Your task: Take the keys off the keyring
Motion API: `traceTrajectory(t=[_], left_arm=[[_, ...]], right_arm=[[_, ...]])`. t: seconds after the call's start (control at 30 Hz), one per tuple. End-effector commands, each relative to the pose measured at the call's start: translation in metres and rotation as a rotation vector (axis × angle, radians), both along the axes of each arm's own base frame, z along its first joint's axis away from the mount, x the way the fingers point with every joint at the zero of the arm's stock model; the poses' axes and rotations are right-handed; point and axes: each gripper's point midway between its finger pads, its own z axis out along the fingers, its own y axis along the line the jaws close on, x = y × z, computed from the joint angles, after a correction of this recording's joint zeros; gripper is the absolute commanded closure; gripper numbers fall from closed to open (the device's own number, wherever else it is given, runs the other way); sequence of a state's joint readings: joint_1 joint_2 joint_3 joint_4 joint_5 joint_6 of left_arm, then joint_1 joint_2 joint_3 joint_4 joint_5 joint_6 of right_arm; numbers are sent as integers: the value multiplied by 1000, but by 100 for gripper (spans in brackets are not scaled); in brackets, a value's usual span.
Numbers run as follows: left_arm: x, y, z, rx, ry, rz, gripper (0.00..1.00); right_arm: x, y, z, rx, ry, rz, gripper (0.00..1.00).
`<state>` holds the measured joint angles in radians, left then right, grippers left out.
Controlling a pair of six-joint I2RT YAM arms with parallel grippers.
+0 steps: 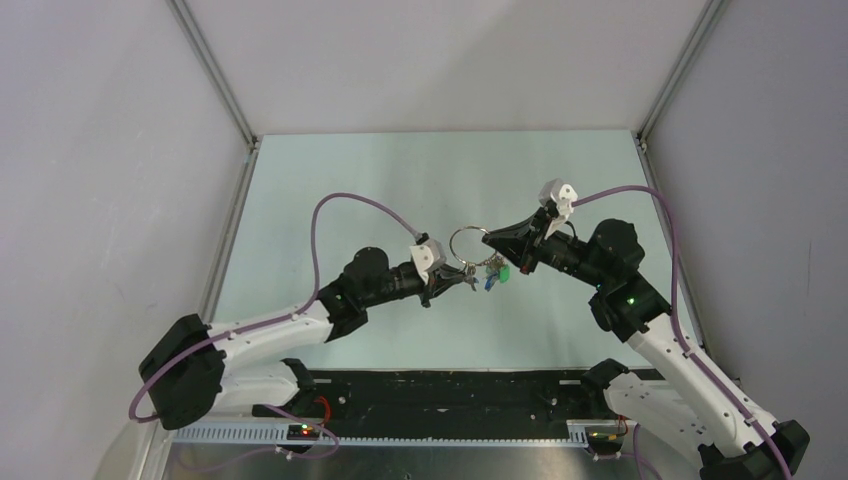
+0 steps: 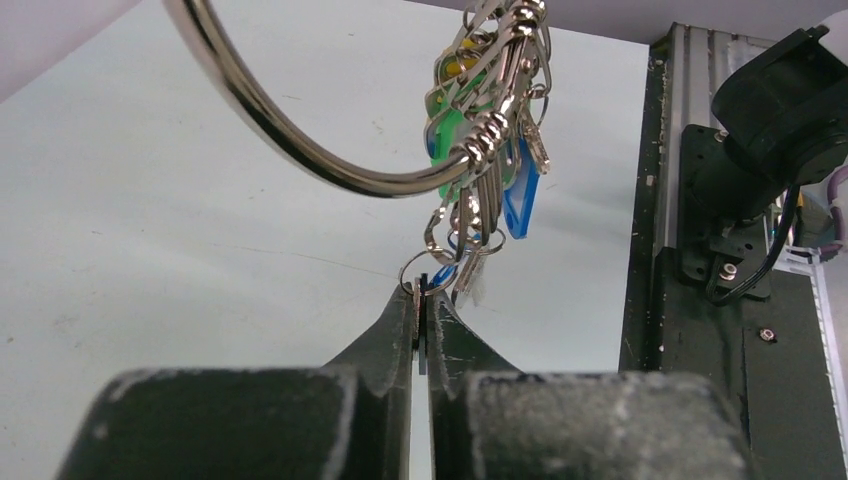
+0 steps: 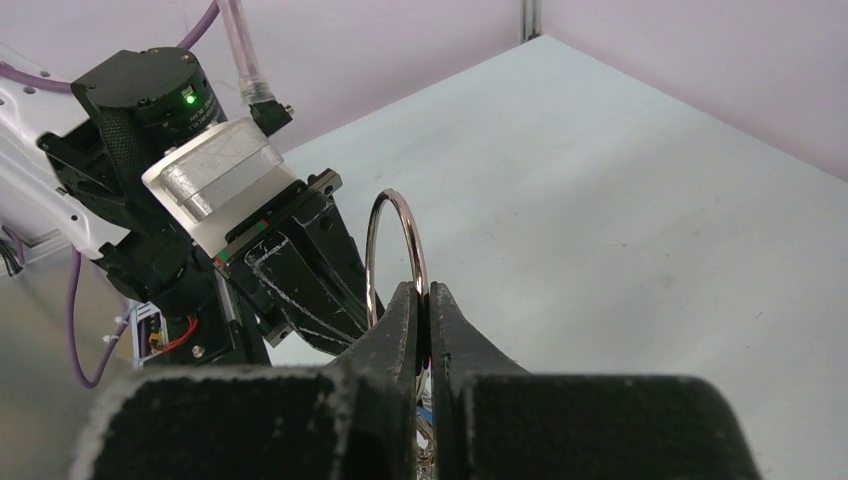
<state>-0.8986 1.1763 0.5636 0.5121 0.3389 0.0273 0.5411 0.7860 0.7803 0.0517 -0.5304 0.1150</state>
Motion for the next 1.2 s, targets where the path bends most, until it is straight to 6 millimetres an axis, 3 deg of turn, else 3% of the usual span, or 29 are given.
traceTrajectory(t=[0.0, 0.2, 0.5, 0.53, 0.57, 0.6, 0.63, 0.67, 0.7, 0.73, 0.93, 1.17], left_arm=[[1, 2, 14, -31, -56, 11, 99], [11, 8, 19, -30, -29, 90, 100], [11, 32, 20, 85, 72, 186, 100], [8, 36, 13, 120, 105, 190, 100], [8, 36, 19, 118, 119, 194, 100], [5, 39, 10, 157, 165, 198, 100], [3, 37, 16, 163, 179, 185, 100], [-3, 39, 3, 222, 228, 176, 100], [-5, 36, 11, 224, 238, 155, 100], [-9, 39, 2, 271, 275, 146, 100], [-26, 41, 19, 321, 317, 67, 100], [-33, 46, 29, 403, 341, 35, 100]], right_arm=[[-6, -3, 40, 58, -99, -6, 100], [-2, -5, 35, 41, -89, -24, 100], [27, -5, -17, -53, 27, -118, 100], [31, -4, -23, -63, 45, -129, 98], [33, -4, -29, -69, 60, -133, 95], [37, -3, -37, -81, 80, -145, 86], [40, -4, -42, -88, 93, -154, 81], [42, -3, -48, -99, 105, -158, 75], [42, -3, -54, -107, 113, -158, 72], [43, -2, -57, -111, 115, -158, 69], [24, 8, -73, -129, 54, -24, 67], [-22, 35, -78, -134, -107, 263, 60]])
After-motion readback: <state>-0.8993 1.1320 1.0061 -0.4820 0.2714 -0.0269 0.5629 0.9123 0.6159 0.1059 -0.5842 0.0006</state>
